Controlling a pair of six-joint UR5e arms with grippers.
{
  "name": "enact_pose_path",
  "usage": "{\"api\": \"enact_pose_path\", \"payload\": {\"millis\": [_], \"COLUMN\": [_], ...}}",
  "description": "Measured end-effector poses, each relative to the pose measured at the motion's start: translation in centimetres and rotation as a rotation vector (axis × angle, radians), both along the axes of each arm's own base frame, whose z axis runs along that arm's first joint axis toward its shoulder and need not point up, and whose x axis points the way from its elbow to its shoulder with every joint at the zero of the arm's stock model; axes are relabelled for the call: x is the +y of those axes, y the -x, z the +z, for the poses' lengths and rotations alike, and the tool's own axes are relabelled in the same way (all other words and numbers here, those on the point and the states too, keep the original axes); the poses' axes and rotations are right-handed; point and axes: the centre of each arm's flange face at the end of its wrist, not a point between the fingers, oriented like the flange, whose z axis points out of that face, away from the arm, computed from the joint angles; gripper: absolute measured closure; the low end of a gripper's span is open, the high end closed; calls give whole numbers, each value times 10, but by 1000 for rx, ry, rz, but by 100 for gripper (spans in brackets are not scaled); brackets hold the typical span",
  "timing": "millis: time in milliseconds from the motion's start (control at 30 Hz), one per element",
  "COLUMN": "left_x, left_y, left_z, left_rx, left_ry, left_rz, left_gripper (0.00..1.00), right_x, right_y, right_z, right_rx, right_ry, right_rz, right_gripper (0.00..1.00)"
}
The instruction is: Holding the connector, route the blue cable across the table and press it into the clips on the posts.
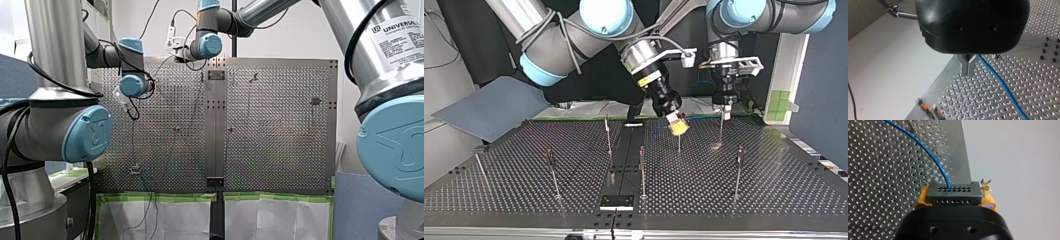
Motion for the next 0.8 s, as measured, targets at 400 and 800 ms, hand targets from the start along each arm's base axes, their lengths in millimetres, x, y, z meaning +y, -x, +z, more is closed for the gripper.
{"api": "enact_pose_path", "payload": {"millis": [400,800], "left_x": [37,68], "left_y": [-19,-52], "left_z": [24,35], "left_rx": [-49,-58], "left_ry": [92,173], "left_rz": [18,64], "left_gripper": [100,100], "right_x": [-14,-36], "right_y": [-4,-10], "right_z": [-19,-21], "right_rx": [-30,-104], "right_ry": [-75,-111], "right_rz": [18,91], "right_gripper": [100,100]}}
